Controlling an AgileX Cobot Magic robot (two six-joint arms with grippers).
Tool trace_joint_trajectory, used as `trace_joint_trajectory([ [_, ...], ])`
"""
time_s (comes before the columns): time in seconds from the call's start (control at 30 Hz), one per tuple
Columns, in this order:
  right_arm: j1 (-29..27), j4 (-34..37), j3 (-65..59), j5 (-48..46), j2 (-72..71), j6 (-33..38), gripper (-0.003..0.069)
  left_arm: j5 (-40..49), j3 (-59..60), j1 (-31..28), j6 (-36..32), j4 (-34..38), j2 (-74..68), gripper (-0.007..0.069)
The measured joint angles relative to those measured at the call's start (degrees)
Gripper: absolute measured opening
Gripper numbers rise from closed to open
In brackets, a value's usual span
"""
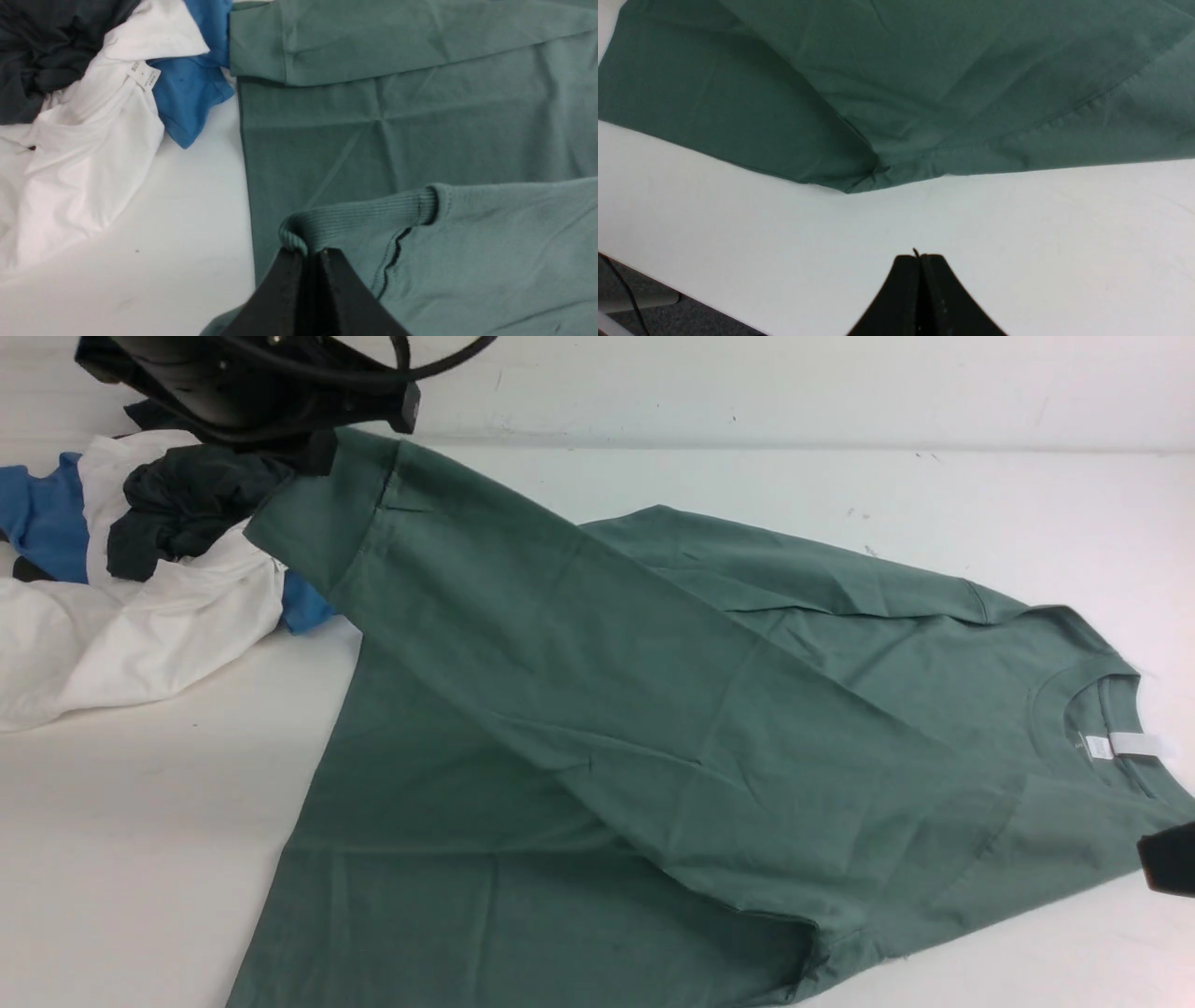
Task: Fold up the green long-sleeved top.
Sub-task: Use the left arm to drag and place the cuff at the centered position on the left edge of the fabric
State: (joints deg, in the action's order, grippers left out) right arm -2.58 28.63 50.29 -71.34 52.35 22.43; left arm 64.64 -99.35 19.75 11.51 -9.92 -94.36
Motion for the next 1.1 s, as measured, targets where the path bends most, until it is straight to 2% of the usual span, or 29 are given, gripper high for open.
trace_joint_trajectory([
  [0.33,0.0,0.1,0.0,-0.2,0.0,-0.2,-0.0015,-0.1,-0.2,-0.1,0.4,-3.9,-14.8,0.0016],
  [0.73,0.6,-0.6,3.3,-0.6,2.6,0.0,-0.0013,-0.3,-0.2,-0.1,0.8,-5.6,-18.0,0.0016],
  [0.83,5.0,-2.2,5.7,-0.2,6.5,0.0,-0.0011,-0.4,-0.2,-0.2,0.8,-6.2,-18.0,0.0016],
  [0.87,8.2,-3.7,6.0,-0.1,8.7,-0.9,-0.0010,-0.4,-0.2,-0.2,0.9,-6.3,-18.0,0.0016],
  [0.93,14.9,-8.0,6.1,0.9,12.6,-5.1,-0.0009,-0.4,-0.2,-0.2,0.9,-6.3,-18.0,0.0016],
  [0.97,16.1,-8.9,6.1,1.2,12.9,-6.2,-0.0008,-0.4,-0.2,-0.2,0.9,-6.3,-18.0,0.0016],
  [1.0,20.7,-13.0,6.1,4.0,16.2,-10.7,0.0001,-0.3,-0.2,-0.2,0.9,-6.3,-18.0,0.0016],
  [1.03,21.3,-13.6,6.1,4.3,16.2,-11.3,0.0003,-0.3,-0.2,-0.2,0.9,-6.3,-18.0,0.0016],
  [1.07,25.2,-18.4,6.1,7.0,19.4,-15.4,0.0026,-0.2,-0.2,-0.2,0.9,-6.3,-18.0,0.0016],
  [1.1,27.4,-20.3,6.1,8.6,20.9,-16.7,0.0042,-0.1,-0.2,-0.2,0.9,-6.3,-18.0,0.0016],
])
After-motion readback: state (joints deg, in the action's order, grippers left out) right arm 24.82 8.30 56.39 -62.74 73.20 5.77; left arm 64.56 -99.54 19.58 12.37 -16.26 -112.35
